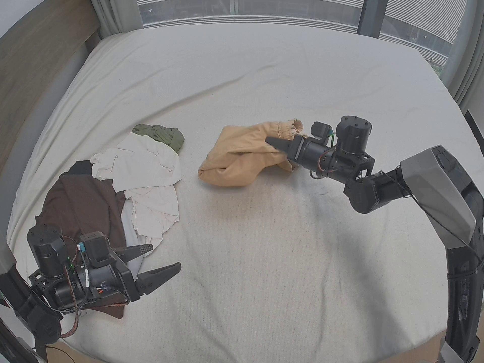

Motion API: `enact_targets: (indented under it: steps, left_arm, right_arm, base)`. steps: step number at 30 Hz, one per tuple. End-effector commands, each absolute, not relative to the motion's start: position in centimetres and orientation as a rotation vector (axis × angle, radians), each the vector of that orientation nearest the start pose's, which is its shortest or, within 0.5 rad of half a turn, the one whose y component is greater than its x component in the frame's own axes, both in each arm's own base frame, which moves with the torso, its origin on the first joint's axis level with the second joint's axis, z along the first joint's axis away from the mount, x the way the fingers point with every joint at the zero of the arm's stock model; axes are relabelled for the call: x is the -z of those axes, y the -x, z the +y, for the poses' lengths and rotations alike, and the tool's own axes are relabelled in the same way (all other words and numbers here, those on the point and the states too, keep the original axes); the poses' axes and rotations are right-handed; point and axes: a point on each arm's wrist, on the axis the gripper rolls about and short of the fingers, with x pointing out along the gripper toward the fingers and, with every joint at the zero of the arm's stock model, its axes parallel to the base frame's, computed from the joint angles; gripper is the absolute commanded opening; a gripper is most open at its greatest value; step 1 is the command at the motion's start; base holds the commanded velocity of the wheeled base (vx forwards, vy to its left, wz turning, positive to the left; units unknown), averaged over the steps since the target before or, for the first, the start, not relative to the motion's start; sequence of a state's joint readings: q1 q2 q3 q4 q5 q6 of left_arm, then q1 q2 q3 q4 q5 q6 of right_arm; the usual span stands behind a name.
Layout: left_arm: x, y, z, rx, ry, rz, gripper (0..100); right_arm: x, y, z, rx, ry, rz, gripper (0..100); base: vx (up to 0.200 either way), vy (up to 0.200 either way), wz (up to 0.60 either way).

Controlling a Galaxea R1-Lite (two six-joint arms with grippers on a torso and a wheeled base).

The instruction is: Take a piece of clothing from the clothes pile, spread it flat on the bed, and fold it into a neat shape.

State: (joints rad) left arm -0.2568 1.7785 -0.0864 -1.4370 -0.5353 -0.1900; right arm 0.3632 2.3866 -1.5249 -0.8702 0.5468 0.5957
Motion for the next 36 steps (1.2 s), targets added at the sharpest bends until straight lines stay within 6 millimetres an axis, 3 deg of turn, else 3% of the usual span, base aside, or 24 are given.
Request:
enact_targets:
  steps: [1,4,11,16,21,22,27,32,36]
  left_arm:
    - [-8.6,-20.2,-6.5,0.762,0.216,0.335,100]
    - [-8.6,-20.2,-6.5,0.763,0.215,0.337,100]
    - [-8.4,-20.2,-6.6,0.762,0.216,0.343,100]
    - [-8.3,-20.3,-6.6,0.763,0.217,0.348,100]
    - [-8.3,-20.3,-6.6,0.763,0.217,0.348,100]
    - [-8.3,-20.3,-6.6,0.765,0.217,0.348,100]
    - [-8.4,-20.3,-6.6,0.767,0.215,0.334,100]
    - [-8.6,-20.3,-6.6,0.769,0.215,0.322,100]
    - [-8.6,-20.3,-6.7,0.773,0.214,0.321,100]
  right_arm:
    - [-11.2,-42.9,16.4,-0.874,-0.558,0.297,0]
    - [-9.4,-42.1,16.1,-0.868,-0.560,0.300,0]
    - [-7.6,-41.0,16.1,-0.863,-0.562,0.328,0]
    - [-5.5,-41.0,16.2,-0.856,-0.564,0.360,0]
    - [-5.5,-41.1,16.3,-0.858,-0.558,0.347,0]
    - [-5.5,-41.2,16.3,-0.855,-0.557,0.342,100]
    - [-6.0,-41.1,15.1,-0.820,-0.549,0.333,100]
    - [-9.4,-40.7,11.5,-0.763,-0.536,0.251,100]
    - [-13.0,-40.2,9.9,-0.754,-0.523,0.160,100]
  base:
    - [0.000,0.000,0.00]
    - [0.000,0.000,0.00]
    - [0.000,0.000,0.00]
    - [0.000,0.000,0.00]
    - [0.000,0.000,0.00]
    - [0.000,0.000,0.00]
    - [0.000,0.000,0.00]
    - [0.000,0.000,0.00]
    - [0.000,0.000,0.00]
